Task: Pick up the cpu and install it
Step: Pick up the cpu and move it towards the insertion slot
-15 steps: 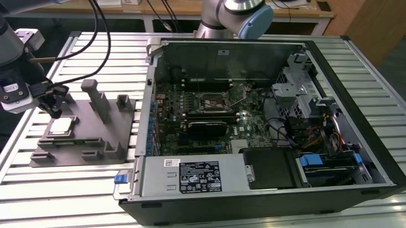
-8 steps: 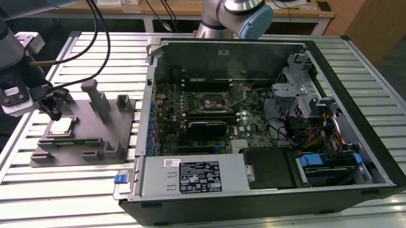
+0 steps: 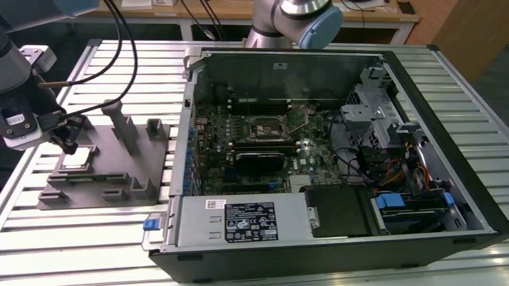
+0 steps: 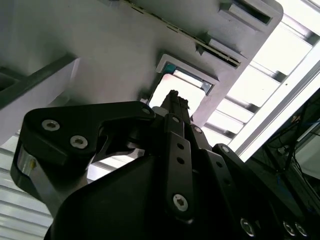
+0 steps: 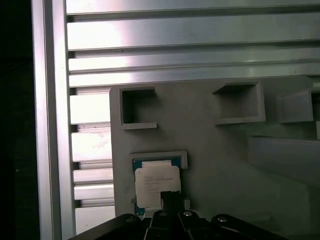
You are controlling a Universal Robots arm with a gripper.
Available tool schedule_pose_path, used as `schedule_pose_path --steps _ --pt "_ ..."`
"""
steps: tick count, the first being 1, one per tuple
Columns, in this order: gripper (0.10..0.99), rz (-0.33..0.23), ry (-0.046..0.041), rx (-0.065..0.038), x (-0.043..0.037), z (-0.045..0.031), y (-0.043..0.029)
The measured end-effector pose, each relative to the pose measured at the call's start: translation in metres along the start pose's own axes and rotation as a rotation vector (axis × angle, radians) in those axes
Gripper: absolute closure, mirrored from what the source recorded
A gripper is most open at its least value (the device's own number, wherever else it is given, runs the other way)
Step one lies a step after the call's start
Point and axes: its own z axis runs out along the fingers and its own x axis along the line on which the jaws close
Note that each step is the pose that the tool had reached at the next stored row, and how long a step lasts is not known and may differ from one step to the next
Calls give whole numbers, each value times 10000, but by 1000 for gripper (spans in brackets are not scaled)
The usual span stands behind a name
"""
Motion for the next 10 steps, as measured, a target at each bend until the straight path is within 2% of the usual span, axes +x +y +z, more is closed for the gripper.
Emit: schedule_pose_path --steps 5,10 --pt "980 0 1 0 5 2 0" --pt "980 0 0 1 45 33 -3"
